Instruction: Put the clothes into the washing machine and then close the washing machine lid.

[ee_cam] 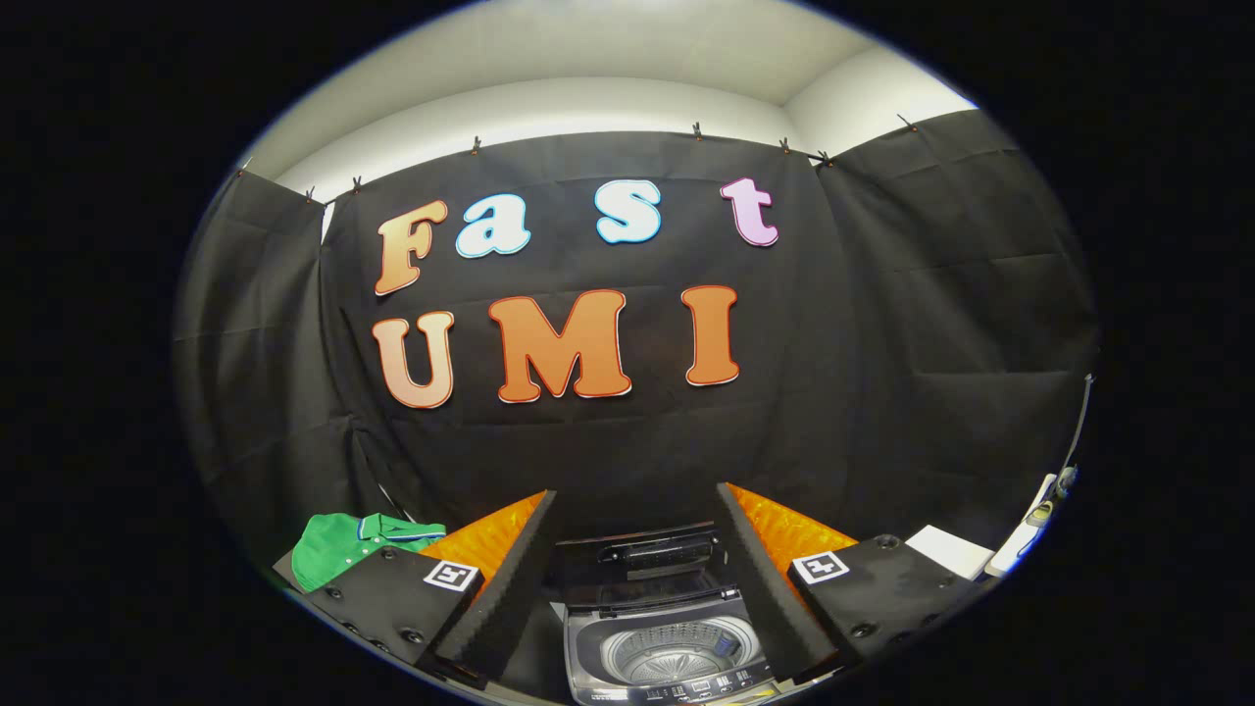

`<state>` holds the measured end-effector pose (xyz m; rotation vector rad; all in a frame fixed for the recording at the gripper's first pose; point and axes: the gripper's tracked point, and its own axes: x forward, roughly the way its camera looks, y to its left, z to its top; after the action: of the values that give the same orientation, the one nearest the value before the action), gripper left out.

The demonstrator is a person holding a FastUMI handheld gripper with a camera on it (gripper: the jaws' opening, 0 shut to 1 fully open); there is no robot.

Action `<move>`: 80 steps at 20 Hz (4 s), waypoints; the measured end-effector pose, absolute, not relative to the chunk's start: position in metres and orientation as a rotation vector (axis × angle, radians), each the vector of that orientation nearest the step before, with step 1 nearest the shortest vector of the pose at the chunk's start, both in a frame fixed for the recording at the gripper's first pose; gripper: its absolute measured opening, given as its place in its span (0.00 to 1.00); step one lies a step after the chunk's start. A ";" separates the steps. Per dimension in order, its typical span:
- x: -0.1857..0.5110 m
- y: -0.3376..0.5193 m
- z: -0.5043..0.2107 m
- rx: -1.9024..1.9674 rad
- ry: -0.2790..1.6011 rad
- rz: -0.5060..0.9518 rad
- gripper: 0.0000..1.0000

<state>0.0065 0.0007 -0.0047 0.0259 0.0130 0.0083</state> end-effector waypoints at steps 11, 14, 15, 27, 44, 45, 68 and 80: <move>0.010 0.068 -0.020 0.033 0.057 0.110 1.00; 0.014 0.104 -0.033 0.020 0.088 0.162 1.00; 0.016 0.119 -0.037 0.020 0.099 0.184 1.00; 0.021 0.286 -0.111 -0.019 0.264 0.425 1.00; 0.044 0.372 -0.234 -0.156 0.526 0.460 1.00; 0.044 0.371 -0.239 -0.151 0.539 0.458 1.00; 0.029 0.372 -0.244 -0.061 0.532 0.662 0.26; 0.047 0.361 -0.211 -0.026 0.475 0.618 0.10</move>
<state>0.0467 0.3613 -0.2109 -0.0259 0.4752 0.6178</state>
